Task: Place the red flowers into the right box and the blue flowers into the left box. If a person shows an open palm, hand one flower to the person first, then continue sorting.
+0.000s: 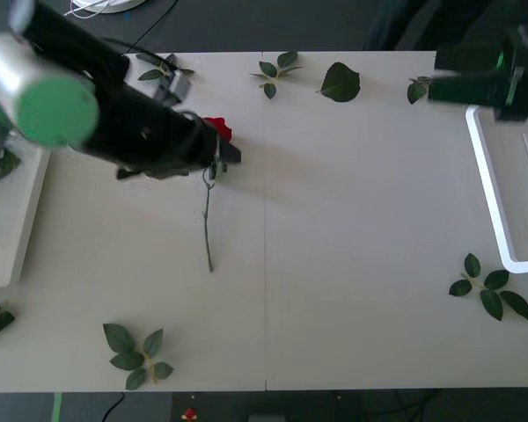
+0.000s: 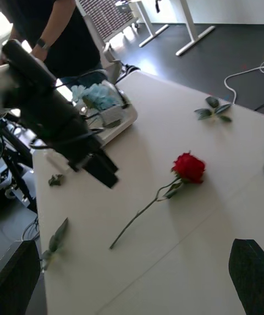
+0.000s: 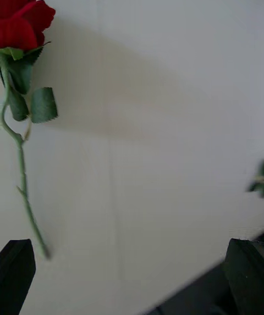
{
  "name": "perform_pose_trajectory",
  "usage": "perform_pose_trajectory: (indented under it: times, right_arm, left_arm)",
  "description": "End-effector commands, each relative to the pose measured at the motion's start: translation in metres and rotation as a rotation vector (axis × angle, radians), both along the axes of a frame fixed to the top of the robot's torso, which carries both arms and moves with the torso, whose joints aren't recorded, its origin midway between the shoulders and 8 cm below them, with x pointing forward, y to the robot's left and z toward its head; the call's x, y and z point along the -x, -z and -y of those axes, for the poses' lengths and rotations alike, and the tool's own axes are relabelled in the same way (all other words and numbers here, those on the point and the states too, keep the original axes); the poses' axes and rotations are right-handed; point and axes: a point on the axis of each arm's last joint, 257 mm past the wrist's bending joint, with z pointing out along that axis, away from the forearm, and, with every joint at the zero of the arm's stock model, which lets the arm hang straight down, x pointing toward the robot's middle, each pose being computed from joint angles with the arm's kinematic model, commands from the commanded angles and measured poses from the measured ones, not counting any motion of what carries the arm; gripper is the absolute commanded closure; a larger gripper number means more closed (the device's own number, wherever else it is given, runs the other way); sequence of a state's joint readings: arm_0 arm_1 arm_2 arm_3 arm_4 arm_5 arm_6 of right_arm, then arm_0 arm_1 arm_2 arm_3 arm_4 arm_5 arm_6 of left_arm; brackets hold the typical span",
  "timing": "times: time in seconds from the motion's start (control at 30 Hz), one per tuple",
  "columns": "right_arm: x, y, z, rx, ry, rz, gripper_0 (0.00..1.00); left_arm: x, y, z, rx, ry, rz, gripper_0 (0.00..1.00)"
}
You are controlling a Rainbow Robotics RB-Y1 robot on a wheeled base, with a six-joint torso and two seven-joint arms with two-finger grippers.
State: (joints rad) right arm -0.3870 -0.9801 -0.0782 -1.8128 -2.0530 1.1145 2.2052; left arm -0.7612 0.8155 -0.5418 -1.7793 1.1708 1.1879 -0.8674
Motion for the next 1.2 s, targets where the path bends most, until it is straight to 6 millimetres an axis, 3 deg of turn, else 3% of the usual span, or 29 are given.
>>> perform_pose_trajectory:
  times: [0.03,0.37,0.57,0.9,1.2]
  right_arm:
    - [0.027,0.008,-0.006,0.037,0.003,0.011,0.00]
    - [0.068,0.032,-0.027,0.038,0.002,-0.030,0.00]
    - [0.086,0.036,-0.038,0.015,-0.005,-0.091,0.00]
    - [0.091,0.036,-0.042,0.005,-0.012,-0.133,0.00]
    - [0.092,0.038,-0.040,-0.002,-0.024,-0.153,0.00]
  left_arm:
    - [-0.024,0.004,-0.015,-0.059,-0.046,0.093,0.00]
    - [-0.065,0.059,-0.029,-0.113,-0.056,0.235,0.00]
    - [-0.088,0.072,-0.036,-0.134,-0.057,0.308,0.00]
    - [-0.105,0.088,-0.041,-0.207,0.012,0.431,0.00]
    - [-0.095,0.106,-0.024,-0.201,0.067,0.431,0.00]
